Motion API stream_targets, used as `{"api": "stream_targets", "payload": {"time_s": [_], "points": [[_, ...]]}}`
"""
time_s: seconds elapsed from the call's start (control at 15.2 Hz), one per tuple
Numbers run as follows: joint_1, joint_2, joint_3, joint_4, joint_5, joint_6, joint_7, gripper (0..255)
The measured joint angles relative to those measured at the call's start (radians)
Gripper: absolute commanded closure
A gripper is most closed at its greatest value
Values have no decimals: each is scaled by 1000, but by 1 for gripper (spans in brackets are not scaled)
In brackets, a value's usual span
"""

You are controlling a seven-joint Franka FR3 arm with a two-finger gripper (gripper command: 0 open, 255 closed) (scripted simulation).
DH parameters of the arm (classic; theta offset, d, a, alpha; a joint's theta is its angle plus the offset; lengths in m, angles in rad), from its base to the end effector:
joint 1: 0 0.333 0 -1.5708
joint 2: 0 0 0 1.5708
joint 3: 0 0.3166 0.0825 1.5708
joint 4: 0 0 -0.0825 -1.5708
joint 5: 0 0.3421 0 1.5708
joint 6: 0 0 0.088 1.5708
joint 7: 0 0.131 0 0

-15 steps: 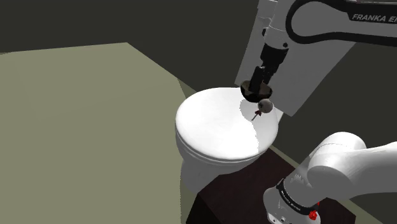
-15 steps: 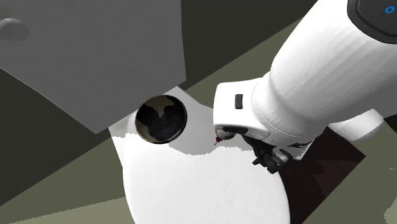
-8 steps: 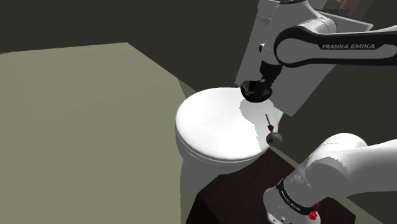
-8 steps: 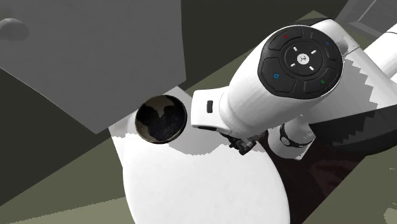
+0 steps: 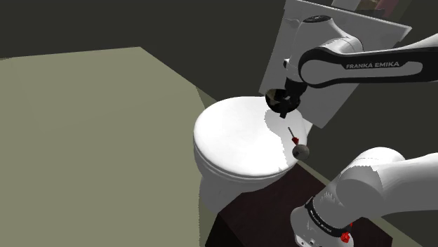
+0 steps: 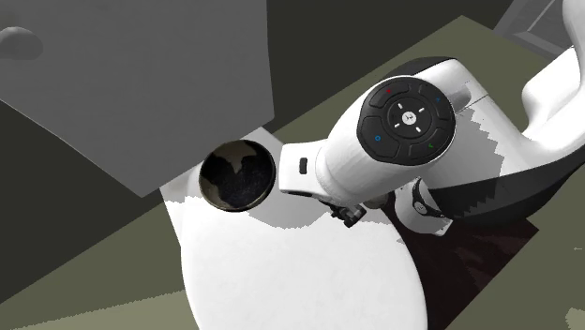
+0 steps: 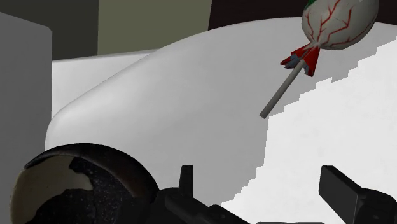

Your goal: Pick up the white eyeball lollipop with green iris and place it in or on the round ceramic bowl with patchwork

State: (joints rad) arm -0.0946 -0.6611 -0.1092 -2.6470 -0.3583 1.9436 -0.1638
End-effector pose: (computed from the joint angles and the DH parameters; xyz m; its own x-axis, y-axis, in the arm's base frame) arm 0.2902 -0.0924 0.4385 0.9890 0.1098 -0.0988 0.1311 -0.9608 0.2443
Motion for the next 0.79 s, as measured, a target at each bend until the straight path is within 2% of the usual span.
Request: {"api": "stream_targets", "payload": {"time_s": [0.4,0.46,0.79], "points": [[-2,2,-2,-6,-3,8,0,0],[-2,2,-2,-6,-3,8,0,255],[-2,2,-2,-6,-3,8,0,255]]}}
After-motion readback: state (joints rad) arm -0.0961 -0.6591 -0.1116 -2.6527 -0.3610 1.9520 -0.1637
